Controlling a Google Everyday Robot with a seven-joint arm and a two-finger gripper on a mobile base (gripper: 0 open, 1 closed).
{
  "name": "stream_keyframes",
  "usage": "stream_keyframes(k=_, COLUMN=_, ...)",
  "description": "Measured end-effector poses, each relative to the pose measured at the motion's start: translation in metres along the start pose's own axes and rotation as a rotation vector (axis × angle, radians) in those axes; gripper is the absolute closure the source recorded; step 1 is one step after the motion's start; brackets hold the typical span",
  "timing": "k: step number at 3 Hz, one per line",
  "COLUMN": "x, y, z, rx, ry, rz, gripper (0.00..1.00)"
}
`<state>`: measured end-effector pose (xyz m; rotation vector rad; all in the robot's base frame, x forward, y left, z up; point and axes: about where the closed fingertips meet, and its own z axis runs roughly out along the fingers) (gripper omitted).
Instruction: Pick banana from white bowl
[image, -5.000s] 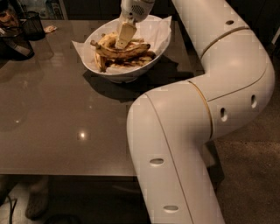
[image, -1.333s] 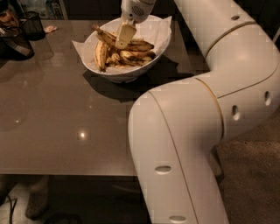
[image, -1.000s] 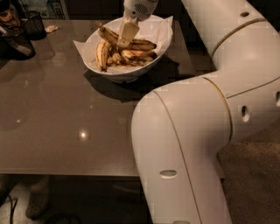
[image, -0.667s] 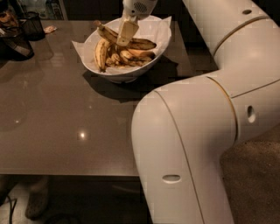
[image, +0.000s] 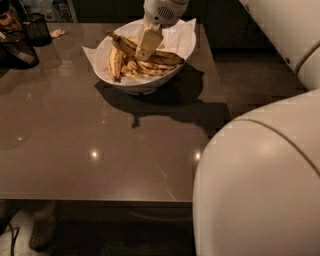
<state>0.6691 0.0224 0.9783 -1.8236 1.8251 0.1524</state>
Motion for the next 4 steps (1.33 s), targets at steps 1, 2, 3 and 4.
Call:
stream_keyframes(k=1, x=-0.007, y=0.012, z=-0.007, rx=0.006, ry=0.026, rz=-0.009, gripper=1.00)
stream_keyframes(k=2, x=-0.017, y=0.044, z=-0.032, rx=0.029, ry=0.051, rz=-0.002, gripper=1.00)
stream_keyframes(k=3, x=-0.025, y=0.076, z=-0.053, rx=0.041, ry=0.068, rz=0.031, gripper=1.00)
stream_keyframes(k=4, x=-0.025, y=0.079, z=-0.059, rx=0.048, ry=0.065, rz=0.044, gripper=1.00)
